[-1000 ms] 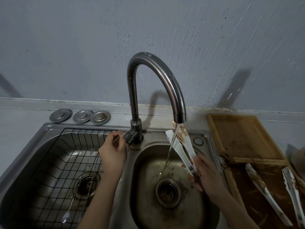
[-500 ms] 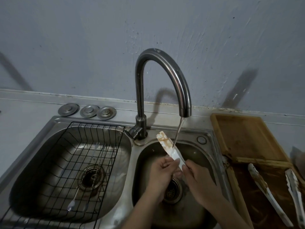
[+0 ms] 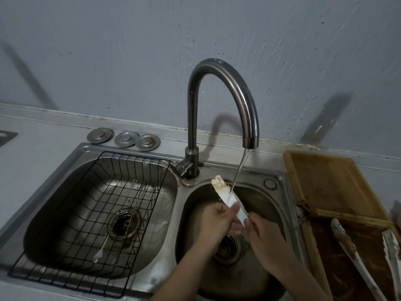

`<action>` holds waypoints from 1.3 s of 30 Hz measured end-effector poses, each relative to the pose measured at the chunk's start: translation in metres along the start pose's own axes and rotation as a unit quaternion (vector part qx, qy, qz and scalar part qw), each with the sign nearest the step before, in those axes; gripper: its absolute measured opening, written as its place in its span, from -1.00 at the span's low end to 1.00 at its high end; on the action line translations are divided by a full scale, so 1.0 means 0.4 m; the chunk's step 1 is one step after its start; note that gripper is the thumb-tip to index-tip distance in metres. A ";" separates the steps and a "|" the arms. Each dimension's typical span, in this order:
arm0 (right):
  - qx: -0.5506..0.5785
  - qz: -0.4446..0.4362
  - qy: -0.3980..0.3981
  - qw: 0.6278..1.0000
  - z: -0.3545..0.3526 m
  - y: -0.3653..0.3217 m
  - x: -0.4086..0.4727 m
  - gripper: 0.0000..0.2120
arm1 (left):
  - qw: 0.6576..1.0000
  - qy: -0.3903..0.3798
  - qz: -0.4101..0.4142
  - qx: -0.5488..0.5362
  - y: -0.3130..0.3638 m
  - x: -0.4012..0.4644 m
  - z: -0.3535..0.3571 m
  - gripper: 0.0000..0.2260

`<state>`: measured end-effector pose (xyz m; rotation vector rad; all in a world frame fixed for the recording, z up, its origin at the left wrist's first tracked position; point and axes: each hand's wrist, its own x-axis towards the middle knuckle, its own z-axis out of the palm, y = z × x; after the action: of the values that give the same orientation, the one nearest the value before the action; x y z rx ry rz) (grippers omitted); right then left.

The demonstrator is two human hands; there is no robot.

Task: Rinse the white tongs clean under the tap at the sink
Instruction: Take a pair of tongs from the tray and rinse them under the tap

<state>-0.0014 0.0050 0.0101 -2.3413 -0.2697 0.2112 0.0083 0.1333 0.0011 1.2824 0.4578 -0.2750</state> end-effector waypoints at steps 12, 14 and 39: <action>0.020 0.029 -0.017 0.999 -0.005 0.002 -0.023 -0.79 | 0.997 0.005 -0.043 0.060 0.023 0.013 0.000 -0.53; 0.016 0.024 -0.022 0.999 -0.002 -0.002 -0.022 -0.79 | 0.997 0.013 -0.064 0.050 0.028 0.027 -0.011 -0.43; 0.031 0.007 -0.023 0.999 -0.044 0.034 -0.056 -0.64 | 0.991 0.022 -0.060 0.120 0.032 0.055 -0.047 -0.50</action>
<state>-0.0171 -0.0220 0.0143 -2.2806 -0.2651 0.2766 0.0303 0.1559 -0.0024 1.5004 0.5523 -0.4137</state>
